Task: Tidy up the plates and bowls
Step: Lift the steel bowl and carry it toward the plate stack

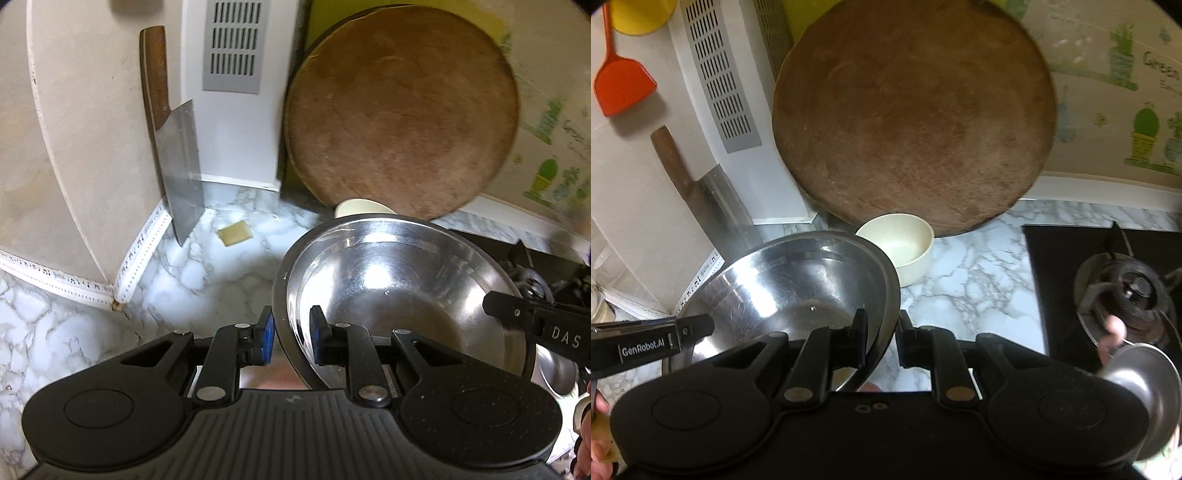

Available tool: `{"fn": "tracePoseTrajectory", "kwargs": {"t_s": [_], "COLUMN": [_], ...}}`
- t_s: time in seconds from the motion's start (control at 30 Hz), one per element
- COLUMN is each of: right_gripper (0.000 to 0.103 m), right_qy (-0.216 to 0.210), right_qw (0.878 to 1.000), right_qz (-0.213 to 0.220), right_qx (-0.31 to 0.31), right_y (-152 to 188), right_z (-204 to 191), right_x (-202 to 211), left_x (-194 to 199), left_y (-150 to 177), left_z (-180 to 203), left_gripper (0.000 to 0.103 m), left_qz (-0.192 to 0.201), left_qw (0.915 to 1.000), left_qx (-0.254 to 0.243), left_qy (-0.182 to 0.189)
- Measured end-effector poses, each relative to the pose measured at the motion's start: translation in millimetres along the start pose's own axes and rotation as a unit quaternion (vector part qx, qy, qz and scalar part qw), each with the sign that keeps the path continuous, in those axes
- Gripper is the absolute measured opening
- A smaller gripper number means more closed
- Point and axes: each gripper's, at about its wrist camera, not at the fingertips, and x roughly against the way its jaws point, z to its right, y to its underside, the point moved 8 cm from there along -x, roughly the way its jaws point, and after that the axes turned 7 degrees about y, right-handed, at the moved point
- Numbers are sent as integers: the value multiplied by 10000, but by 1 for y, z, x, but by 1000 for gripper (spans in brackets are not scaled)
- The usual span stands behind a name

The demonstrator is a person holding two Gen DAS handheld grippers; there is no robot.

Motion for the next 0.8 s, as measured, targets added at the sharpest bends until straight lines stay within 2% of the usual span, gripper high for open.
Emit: {"fn": "tracePoseTrajectory", "kwargs": {"t_s": [0.4,0.8], "right_gripper": [17,17], "right_qy": [140,503], "right_qw": [9992,9970], "right_qz": [126,-13], "right_qx": [-365,-596], "right_y": [48,105], "right_z": [53,107], "right_x": [63,91], "left_x": [47,40], "left_y": [45,113], "left_z": [58,109], "left_gripper": [19,19], "left_qz": [126,-261], "left_qw": [9977,9943], "left_qx": [-422,-684], "left_qy": [523,782]}}
